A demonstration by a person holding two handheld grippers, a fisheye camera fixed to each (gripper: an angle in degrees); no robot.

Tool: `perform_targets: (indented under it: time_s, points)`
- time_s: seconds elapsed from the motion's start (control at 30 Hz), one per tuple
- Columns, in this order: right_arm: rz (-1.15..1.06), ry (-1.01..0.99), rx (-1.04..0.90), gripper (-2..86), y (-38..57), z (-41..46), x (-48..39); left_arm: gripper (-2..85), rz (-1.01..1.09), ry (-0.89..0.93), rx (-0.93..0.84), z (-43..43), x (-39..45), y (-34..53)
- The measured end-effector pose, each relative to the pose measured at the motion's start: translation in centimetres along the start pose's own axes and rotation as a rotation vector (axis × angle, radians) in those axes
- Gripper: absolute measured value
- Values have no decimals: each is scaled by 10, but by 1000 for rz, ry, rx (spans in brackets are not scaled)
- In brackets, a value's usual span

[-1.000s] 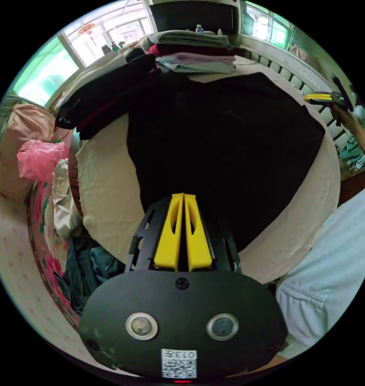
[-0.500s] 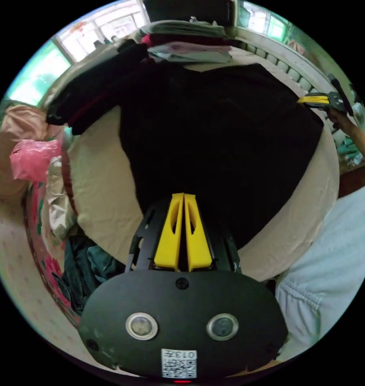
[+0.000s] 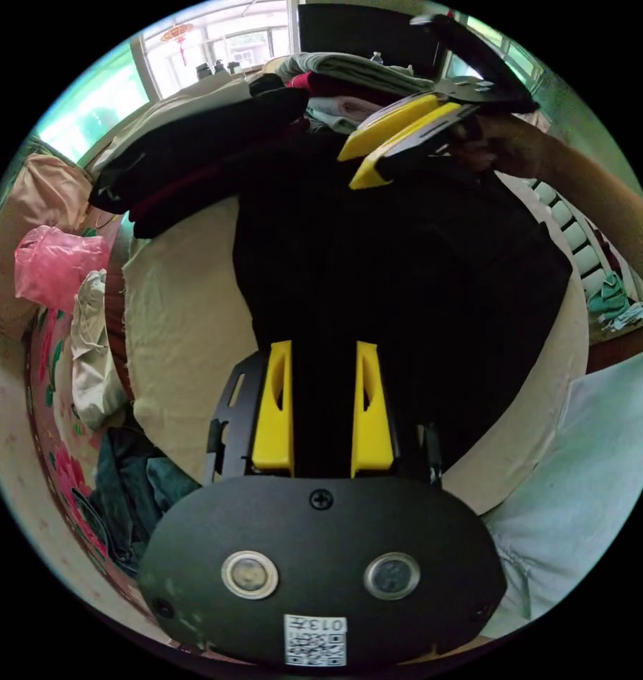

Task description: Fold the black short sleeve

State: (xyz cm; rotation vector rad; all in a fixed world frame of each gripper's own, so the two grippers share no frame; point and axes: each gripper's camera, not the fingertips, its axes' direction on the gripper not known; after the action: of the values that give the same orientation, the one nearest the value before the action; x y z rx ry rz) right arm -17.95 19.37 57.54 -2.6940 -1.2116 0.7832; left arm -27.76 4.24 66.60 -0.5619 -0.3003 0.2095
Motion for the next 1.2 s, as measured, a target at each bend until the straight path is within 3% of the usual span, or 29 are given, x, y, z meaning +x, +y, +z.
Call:
perform_targets:
  time_s: [0.2, 0.27, 0.53, 0.63, 0.83, 1.03, 1.2]
  points:
    - [-265, -30, -179, 89, -35, 23, -25, 30, 47, 9, -13, 8, 2, 3]
    - [-336, -31, -217, 41, -40, 25, -34, 13, 50, 16, -16, 10, 3, 3]
    - [-276, 106, -172, 16, -52, 5, -60, -2, 117, -67, 12, 2, 24, 8]
    - [-298, 167, -64, 70, -40, -10, -73, -2, 128, -76, 23, 1, 29, 11]
    - [-424, 194, -151, 121, -42, 4, -92, -2, 146, -86, 18, 2, 38, 11]
    - [-559, 318, -187, 45, -54, 28, -112, -2, 150, -82, 15, 2, 45, 10]
    - [-538, 347, -216, 12, -51, 19, -118, -2, 175, -112, 41, -4, 56, 10]
